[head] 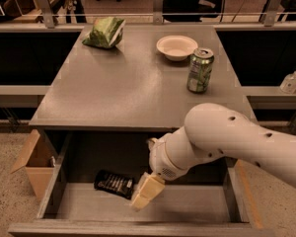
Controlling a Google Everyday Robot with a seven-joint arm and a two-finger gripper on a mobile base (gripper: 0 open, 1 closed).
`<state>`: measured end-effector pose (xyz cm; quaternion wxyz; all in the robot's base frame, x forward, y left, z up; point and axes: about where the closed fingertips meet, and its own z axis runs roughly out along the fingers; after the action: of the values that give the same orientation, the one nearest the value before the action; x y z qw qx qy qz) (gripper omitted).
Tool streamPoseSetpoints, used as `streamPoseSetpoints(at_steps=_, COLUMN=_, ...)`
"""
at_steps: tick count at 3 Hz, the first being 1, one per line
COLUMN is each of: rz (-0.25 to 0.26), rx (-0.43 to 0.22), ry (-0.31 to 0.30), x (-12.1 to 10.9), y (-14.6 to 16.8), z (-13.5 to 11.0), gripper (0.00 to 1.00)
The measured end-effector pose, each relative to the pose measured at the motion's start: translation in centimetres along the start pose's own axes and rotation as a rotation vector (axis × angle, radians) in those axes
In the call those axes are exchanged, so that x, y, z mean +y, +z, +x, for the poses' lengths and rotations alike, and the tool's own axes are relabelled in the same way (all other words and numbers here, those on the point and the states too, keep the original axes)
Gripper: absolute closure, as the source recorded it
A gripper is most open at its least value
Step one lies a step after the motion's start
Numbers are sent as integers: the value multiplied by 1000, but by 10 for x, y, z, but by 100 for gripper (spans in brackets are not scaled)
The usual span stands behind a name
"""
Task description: Pick rxbar chocolate from top drawer and place on counter
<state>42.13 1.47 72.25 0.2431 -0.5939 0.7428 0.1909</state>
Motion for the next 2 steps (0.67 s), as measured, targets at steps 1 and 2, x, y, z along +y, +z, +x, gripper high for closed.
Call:
streamPoseSetpoints(at_steps=1, rz=41, rx=-10, ry=45, x=-2, y=8, z=-4, gripper=0)
streamPoseSetpoints(at_steps=2, rz=100, rx=-34, ry=88, x=-5, y=15, z=-6, gripper=0)
